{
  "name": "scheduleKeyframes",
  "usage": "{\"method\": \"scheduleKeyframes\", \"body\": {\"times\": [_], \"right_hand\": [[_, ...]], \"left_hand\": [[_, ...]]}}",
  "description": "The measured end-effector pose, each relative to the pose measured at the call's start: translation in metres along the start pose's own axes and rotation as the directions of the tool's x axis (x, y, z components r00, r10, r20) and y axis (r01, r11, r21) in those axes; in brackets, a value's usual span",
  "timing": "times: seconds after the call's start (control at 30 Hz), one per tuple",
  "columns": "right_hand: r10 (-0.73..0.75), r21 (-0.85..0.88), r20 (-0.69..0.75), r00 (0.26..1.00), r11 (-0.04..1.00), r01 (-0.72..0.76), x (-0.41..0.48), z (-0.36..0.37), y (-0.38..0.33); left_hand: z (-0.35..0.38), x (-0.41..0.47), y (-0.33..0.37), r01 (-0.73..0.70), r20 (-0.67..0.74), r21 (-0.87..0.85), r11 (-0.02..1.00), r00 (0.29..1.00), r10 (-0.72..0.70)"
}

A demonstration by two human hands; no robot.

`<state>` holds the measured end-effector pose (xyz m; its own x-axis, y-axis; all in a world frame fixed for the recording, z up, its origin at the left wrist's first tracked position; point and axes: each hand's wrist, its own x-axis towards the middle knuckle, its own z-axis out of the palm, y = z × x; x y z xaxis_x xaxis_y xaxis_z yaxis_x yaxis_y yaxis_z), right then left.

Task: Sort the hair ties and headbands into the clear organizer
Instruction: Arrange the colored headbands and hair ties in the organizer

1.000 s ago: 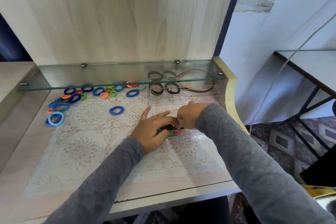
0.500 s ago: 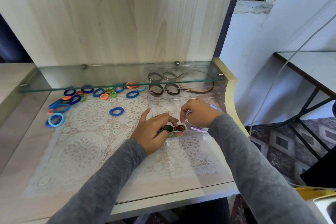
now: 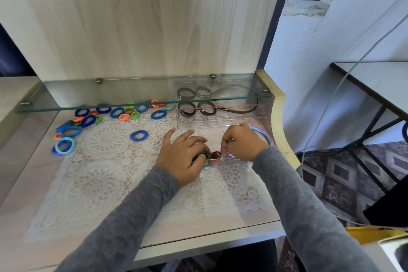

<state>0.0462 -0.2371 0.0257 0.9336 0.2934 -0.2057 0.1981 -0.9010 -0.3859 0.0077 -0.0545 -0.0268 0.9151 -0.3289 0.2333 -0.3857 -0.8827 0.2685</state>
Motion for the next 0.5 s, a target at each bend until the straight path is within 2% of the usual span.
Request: {"method": "scheduleKeyframes", "body": {"times": [0.4,0.5], "right_hand": [[0.021,-0.039,0.027,0.999,0.999,-0.02,0.0013,-0.0001,-0.0011],[-0.003,-0.071,-0.007,1.0,0.997,0.002,-0.002,-0.0028,-0.002]], "left_hand": [[-0.0005,0.0018,0.0022,0.008,0.011,-0.015,1.0,1.0,-0.008],[-0.0012,-0.0003,-0.0005,0.038,-0.011,-0.039,0.999,0.999,-0.038]]}}
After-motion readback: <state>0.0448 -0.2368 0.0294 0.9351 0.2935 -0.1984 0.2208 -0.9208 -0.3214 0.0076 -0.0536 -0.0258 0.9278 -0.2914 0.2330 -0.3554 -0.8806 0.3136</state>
